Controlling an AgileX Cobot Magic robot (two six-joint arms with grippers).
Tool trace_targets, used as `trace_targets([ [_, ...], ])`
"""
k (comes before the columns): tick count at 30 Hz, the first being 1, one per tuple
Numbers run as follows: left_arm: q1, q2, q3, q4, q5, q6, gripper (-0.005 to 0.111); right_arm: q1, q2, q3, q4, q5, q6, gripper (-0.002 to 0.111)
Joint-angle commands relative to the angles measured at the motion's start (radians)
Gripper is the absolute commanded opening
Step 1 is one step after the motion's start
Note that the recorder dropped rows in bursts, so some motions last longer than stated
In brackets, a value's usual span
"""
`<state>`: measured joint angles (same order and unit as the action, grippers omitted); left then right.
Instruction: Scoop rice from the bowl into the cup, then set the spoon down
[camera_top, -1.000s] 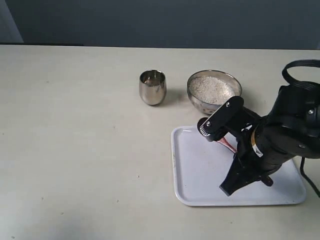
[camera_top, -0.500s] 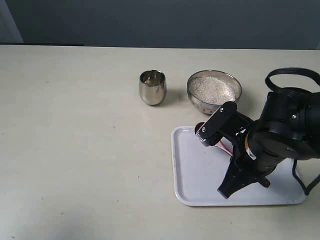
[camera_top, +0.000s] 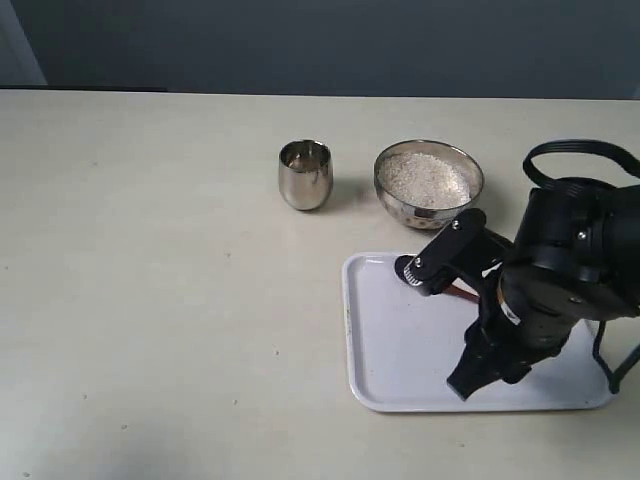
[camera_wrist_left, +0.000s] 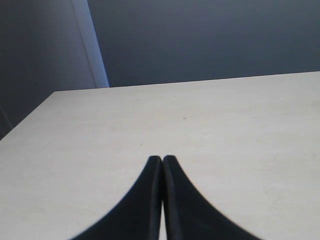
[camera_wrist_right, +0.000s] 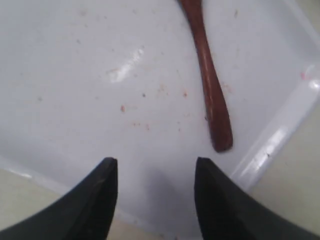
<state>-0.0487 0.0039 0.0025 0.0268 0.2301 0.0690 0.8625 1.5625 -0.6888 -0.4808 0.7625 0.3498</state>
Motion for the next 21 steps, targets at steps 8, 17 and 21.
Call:
trace_targets([
  [8, -0.004, -0.004, -0.003, 0.001, -0.013, -0.002, 0.000, -0.002, -0.303, -0.099, 0.067, 0.226, 0.029, 0.047],
  [17, -0.004, -0.004, -0.003, 0.001, -0.013, -0.002, 0.000, -0.002, -0.583, -0.154, 0.099, 0.143, 0.031, 0.047],
  [21, -0.004, -0.004, -0.003, 0.001, -0.013, -0.002, 0.000, -0.002, -0.639, -0.154, 0.097, 0.092, 0.025, 0.047],
])
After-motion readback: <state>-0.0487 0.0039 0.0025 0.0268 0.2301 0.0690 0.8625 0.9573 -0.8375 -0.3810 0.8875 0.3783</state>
